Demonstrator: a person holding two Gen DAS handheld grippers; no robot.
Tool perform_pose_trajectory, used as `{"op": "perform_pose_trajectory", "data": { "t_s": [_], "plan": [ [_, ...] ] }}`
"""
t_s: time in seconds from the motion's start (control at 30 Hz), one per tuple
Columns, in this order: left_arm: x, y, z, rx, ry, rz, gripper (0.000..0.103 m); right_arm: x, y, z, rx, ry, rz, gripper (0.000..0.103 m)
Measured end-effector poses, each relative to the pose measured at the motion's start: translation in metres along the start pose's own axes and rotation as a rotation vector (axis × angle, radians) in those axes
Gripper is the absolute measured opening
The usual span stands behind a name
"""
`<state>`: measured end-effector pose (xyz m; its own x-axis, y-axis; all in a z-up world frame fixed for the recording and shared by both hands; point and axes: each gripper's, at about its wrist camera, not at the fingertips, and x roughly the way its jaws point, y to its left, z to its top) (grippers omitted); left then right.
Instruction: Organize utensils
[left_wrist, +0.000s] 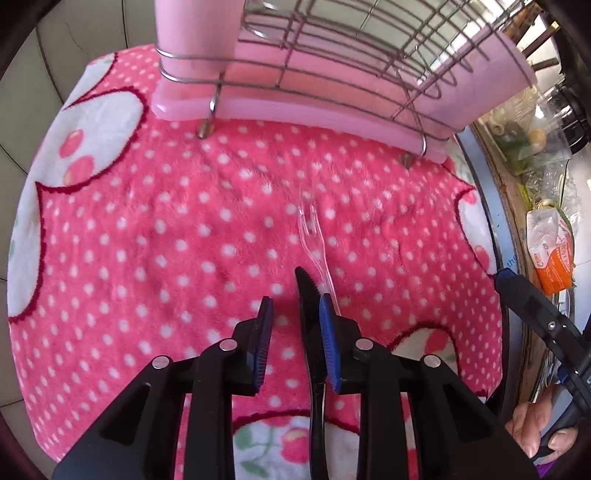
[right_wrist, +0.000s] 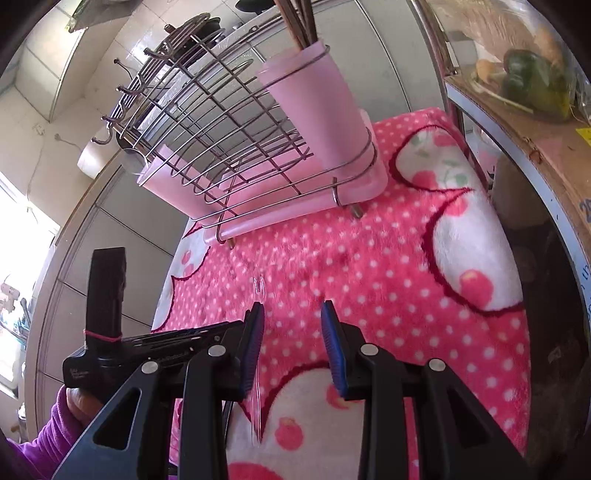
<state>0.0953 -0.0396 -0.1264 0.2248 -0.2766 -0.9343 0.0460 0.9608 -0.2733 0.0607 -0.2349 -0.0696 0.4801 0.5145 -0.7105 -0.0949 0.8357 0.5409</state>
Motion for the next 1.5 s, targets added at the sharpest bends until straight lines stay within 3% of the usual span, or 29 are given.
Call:
{"op": "perform_pose_trajectory", "data": {
  "t_s": [0.2, 0.23, 0.3, 0.37, 0.7, 1.03, 1.23, 1.5],
  "plan": [
    [0.009, -0.020, 0.003, 0.044, -0.020, 0.082, 0.025, 0.000, -0.003, 0.000, 0.018, 0.007, 0.036, 0.032],
    [0.009, -0.023, 0.003, 0.053, -0.023, 0.091, 0.023, 0.001, -0.002, 0.000, 0.018, 0.009, 0.038, 0.032],
    [0.008, -0.026, 0.001, 0.067, -0.033, 0.085, 0.008, 0.002, 0.000, -0.001, 0.013, 0.015, 0.038, 0.032],
    [0.003, -0.023, 0.001, 0.052, -0.040, 0.051, 0.003, 0.004, 0.002, -0.002, 0.012, 0.021, 0.041, 0.032],
    [-0.033, 0.027, 0.001, -0.063, -0.135, 0.056, 0.002, 0.033, 0.019, 0.001, -0.004, 0.120, 0.071, 0.032],
    [-0.013, 0.063, 0.032, -0.052, 0.066, 0.047, 0.003, 0.080, 0.056, 0.022, -0.084, 0.254, 0.027, 0.037],
    [-0.006, 0.061, 0.041, -0.011, 0.085, 0.047, 0.003, 0.097, 0.053, 0.028, -0.049, 0.299, 0.018, 0.037],
    [0.000, 0.069, 0.046, -0.021, 0.098, 0.005, 0.003, 0.134, 0.067, 0.034, -0.106, 0.354, -0.082, 0.038]
  ]
}}
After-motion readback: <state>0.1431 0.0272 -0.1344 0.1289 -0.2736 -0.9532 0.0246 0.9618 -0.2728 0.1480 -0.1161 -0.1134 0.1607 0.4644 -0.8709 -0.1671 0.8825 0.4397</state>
